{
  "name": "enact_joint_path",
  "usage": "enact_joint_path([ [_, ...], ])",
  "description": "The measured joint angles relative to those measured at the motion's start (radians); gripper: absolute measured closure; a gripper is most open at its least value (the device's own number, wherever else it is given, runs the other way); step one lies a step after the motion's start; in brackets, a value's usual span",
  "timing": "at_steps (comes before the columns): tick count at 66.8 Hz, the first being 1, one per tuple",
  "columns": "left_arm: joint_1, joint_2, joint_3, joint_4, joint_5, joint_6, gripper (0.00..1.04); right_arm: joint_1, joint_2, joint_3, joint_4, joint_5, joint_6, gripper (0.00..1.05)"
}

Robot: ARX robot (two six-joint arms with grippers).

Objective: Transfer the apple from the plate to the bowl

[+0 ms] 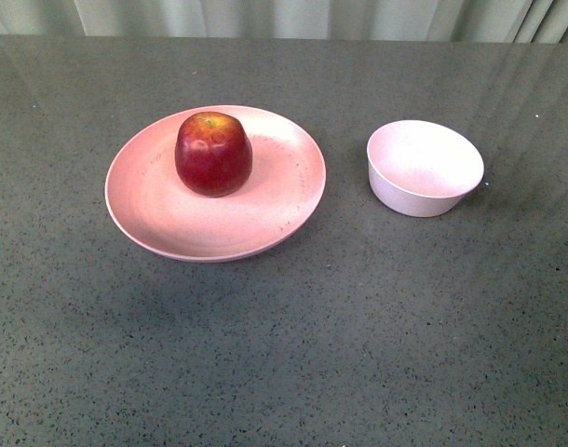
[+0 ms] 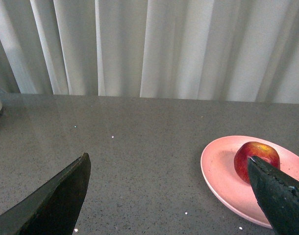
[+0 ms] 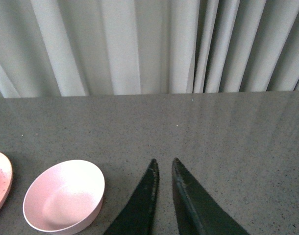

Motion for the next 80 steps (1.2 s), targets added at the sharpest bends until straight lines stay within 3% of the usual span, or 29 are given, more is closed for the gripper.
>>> enact_joint_path([
  [2,0.0,0.0,0.0,0.0,0.0,0.0,0.09,0.003,-0.022,-0.013,-0.005,0.005,-0.001,1.03],
  [9,0.0,0.0,0.0,0.0,0.0,0.0,0.09,0.014,-0.088,-0.055,-0.028,0.023,-0.004,1.03],
  [13,0.0,0.0,0.0,0.0,0.0,0.0,0.09,0.059,-0.13,-0.081,-0.05,0.081,-0.004,1.03],
  [25,0.0,0.0,0.0,0.0,0.0,0.0,0.09,0.086,-0.253,-0.137,-0.118,0.09,-0.004,1.03],
  [32,0.0,0.0,0.0,0.0,0.0,0.0,0.09,0.087,-0.266,-0.18,-0.079,0.09,-0.004,1.03],
  [80,0.0,0.0,0.0,0.0,0.0,0.0,0.09,0.087,-0.753,-0.203,-0.517,0.092,-0.004,1.03],
])
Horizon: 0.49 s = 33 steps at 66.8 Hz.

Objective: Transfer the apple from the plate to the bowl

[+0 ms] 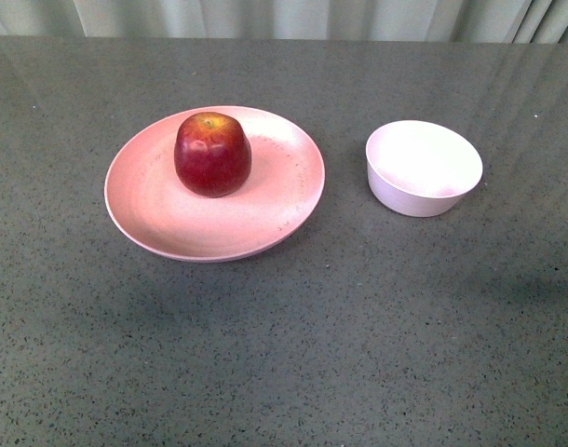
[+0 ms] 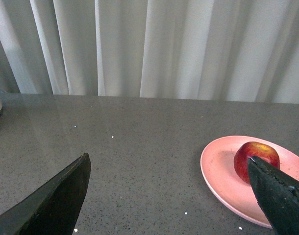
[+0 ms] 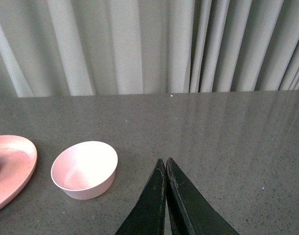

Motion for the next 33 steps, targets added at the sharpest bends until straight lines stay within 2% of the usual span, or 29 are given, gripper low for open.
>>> enact_joint_path([
  [33,0.0,0.0,0.0,0.0,0.0,0.0,0.09,0.0,-0.206,0.0,-0.202,0.0,0.0,1.03],
])
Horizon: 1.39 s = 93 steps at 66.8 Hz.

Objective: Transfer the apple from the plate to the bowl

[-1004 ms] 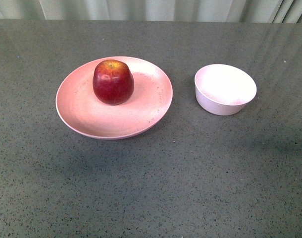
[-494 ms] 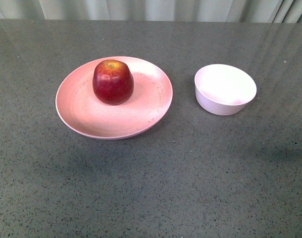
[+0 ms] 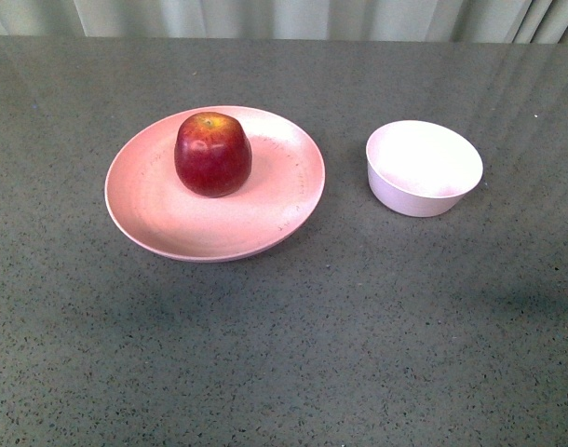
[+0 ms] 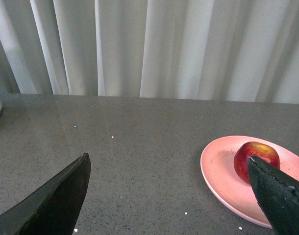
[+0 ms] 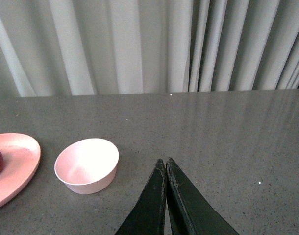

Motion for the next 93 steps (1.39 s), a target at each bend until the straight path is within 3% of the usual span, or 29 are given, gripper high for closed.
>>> enact_joint_path([
  [8,0.0,0.0,0.0,0.0,0.0,0.0,0.09,0.0,-0.03,0.0,-0.032,0.0,0.0,1.03],
  [14,0.0,0.0,0.0,0.0,0.0,0.0,0.09,0.001,-0.158,0.0,-0.187,0.002,0.0,1.03],
  [34,0.0,0.0,0.0,0.0,0.0,0.0,0.09,0.002,-0.193,0.0,-0.2,0.001,0.0,1.03],
  [60,0.0,0.0,0.0,0.0,0.002,0.0,0.09,0.002,-0.194,0.0,-0.201,0.001,-0.001,0.31],
  [61,0.004,0.006,0.003,-0.007,0.018,0.007,0.09,0.002,-0.194,0.0,-0.201,0.001,-0.001,0.3],
  [66,0.073,0.183,0.113,-0.245,0.323,0.1,0.09,0.002,-0.195,0.0,-0.201,-0.001,-0.001,0.16],
  [69,0.055,0.343,0.162,-0.269,0.459,0.125,0.09,0.002,-0.195,0.0,-0.201,-0.002,0.0,0.08],
  [74,-0.011,0.523,0.195,-0.166,0.487,0.131,0.09,0.003,-0.196,0.0,-0.201,-0.002,0.0,0.09],
  [93,-0.222,1.068,0.351,0.284,0.357,0.081,0.09,0.003,-0.196,0.0,-0.201,0.001,0.0,0.09],
])
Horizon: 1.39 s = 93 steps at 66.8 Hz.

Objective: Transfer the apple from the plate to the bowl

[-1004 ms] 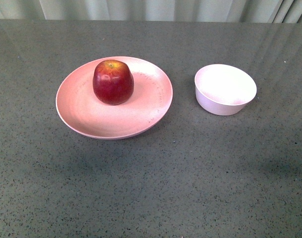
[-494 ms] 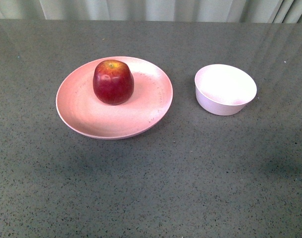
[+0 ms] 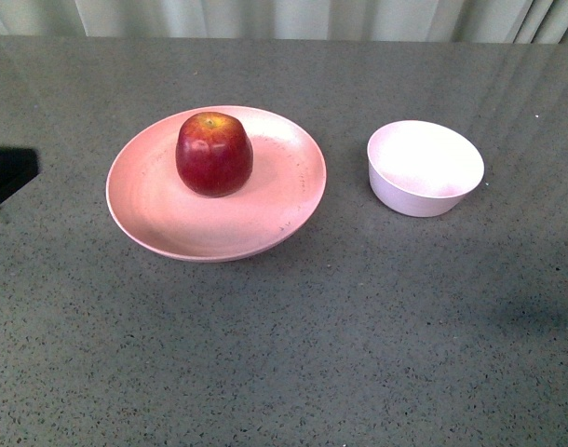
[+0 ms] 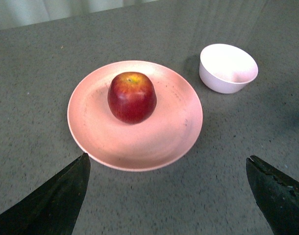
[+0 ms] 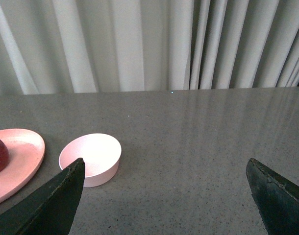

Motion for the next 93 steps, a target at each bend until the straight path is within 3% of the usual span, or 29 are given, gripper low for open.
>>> enact_joint_path([
  [14,-0.116,0.319,0.153,0.143,-0.101,-0.03,0.09,0.0,0.0,0.0,0.0,0.0,0.0,0.09],
  [37,-0.231,0.565,0.3,0.181,-0.198,-0.044,0.09,0.0,0.0,0.0,0.0,0.0,0.0,0.09],
  [57,-0.238,0.724,0.426,0.186,-0.287,-0.077,0.09,0.0,0.0,0.0,0.0,0.0,0.0,0.09],
  [93,-0.203,0.888,0.626,0.105,-0.363,-0.081,0.09,0.0,0.0,0.0,0.0,0.0,0.0,0.09],
])
